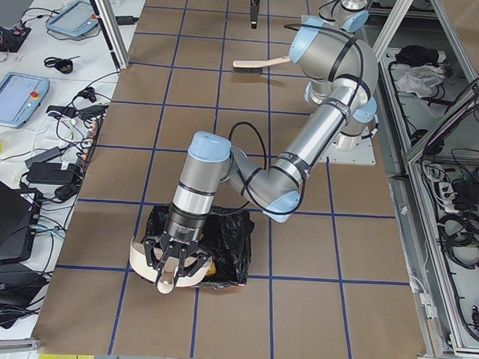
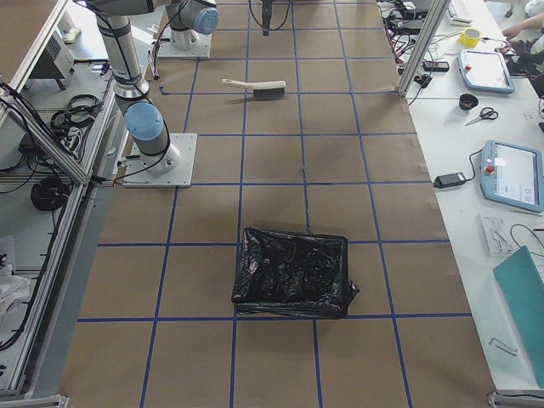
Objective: Sweep and dump trash in nearest bin
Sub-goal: 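Lower the brush onto the table and release it with the right gripper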
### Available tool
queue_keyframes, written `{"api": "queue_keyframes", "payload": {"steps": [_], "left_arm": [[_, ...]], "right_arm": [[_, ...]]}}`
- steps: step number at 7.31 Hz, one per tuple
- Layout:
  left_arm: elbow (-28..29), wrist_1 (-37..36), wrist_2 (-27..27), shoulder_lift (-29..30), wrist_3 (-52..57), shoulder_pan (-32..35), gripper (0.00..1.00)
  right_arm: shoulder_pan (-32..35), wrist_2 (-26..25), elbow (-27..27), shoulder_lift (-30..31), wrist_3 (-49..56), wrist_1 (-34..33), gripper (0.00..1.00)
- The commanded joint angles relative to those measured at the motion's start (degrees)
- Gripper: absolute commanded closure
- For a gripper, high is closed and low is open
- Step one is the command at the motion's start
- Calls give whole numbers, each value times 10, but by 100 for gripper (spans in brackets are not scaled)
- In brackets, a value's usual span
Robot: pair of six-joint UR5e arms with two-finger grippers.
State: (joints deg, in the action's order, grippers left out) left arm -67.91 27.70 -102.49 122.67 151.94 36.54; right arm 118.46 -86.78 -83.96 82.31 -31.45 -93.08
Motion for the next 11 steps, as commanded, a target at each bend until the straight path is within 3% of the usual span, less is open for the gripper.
{"api": "queue_keyframes", "payload": {"steps": [1,2,4,6,8,11], "left_arm": [[11,73,35,-33,-15,0,100],[17,135,46,-49,-23,-1,100],[6,222,79,-82,-93,-2,100],[-12,308,78,-102,-186,-1,100],[-53,370,77,-131,-288,1,100],[-112,378,98,-161,-426,36,100]], "right_arm": [[-15,-7,16,25,11,13,0],[-43,-8,15,40,28,34,0],[-137,-11,13,65,157,46,0],[-231,-83,13,76,213,33,0],[-256,-102,13,81,303,20,0],[-253,-91,7,84,303,13,0]]}}
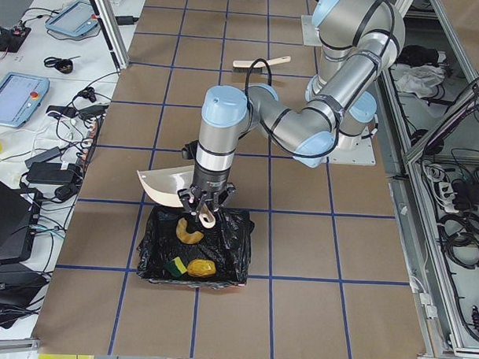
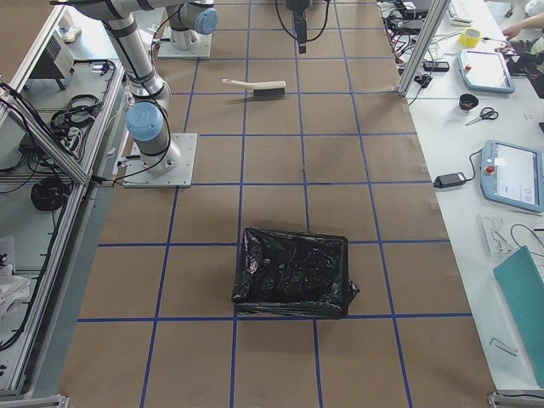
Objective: Sweep and dump trash in nearest bin
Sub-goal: 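Lower the brush onto the table and release it with the right gripper, then tip the dustpan over the black trash bag with the left gripper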
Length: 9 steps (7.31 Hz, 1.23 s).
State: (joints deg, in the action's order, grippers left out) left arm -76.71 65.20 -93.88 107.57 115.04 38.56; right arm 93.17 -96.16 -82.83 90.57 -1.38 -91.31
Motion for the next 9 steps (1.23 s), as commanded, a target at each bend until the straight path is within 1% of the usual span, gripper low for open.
{"api": "queue_keyframes", "payload": {"steps": [1,4,5,6,7,8,9], "left_arm": [[-37,3,13,-12,-127,30,100],[-96,-3,25,-23,-318,96,100],[-105,-3,25,-30,-354,116,100],[-110,4,25,-37,-419,139,100],[-117,4,21,-45,-501,173,100],[-123,15,16,-55,-576,210,100],[-123,28,13,-62,-625,234,100]], "right_arm": [[-1,8,-8,0,-3,-4,0],[-2,37,-30,6,-20,-5,0],[-1,38,-30,8,-21,-4,0],[-1,42,-30,9,-22,2,0],[-1,61,-31,12,-23,5,0],[-1,60,-31,12,-22,4,0],[-1,55,-31,12,-21,5,0]]}}
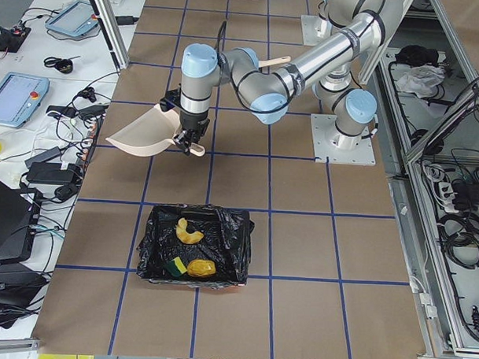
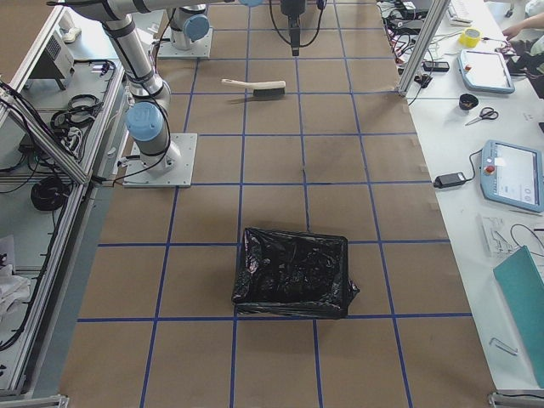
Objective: Sweep and dump trash in nearest bin
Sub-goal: 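Tip the dustpan over the black trash bag with the left gripper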
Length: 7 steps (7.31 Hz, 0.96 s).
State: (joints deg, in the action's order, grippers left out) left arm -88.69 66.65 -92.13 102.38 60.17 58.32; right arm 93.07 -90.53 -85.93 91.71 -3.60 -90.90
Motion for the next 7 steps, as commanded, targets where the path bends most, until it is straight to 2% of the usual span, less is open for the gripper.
{"api": "queue_keyframes", "payload": {"steps": [1,2,4,7], "left_arm": [[-4,18,-4,-11,-115,56,100],[-3,29,-7,-10,-149,74,100],[-2,38,-53,-6,-232,128,100],[2,49,-53,4,-392,212,100]], "right_arm": [[0,-2,0,1,0,3,0],[0,-2,0,1,0,3,0],[1,-1,0,1,1,6,0],[1,-1,0,1,1,11,0]]}}
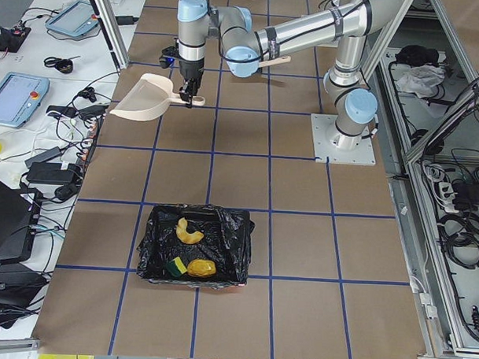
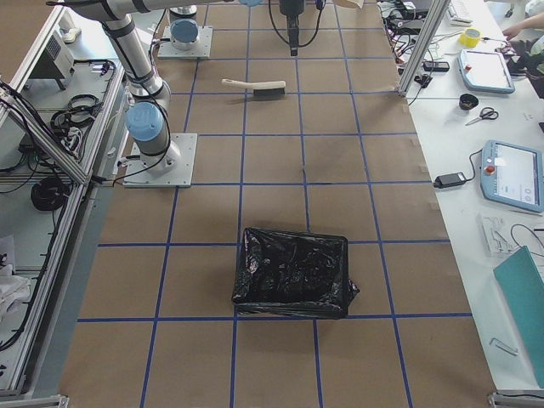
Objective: Sweep and dump trash in nearest bin
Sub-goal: 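Carry the empty dustpan back and lower it onto the table with left gripper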
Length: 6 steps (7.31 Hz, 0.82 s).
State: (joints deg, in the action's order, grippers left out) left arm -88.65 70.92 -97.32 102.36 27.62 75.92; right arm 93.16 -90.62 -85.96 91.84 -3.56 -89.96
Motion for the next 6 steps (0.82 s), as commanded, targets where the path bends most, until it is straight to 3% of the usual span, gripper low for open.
{"api": "queue_keyframes", "payload": {"steps": [1,4,6], "left_arm": [[4,20,1,8,-123,63,100],[15,69,13,11,-200,147,100],[15,59,78,28,-226,166,100]], "right_arm": [[0,0,0,0,0,1,0],[0,0,0,0,0,1,0],[0,1,0,0,0,1,0]]}}
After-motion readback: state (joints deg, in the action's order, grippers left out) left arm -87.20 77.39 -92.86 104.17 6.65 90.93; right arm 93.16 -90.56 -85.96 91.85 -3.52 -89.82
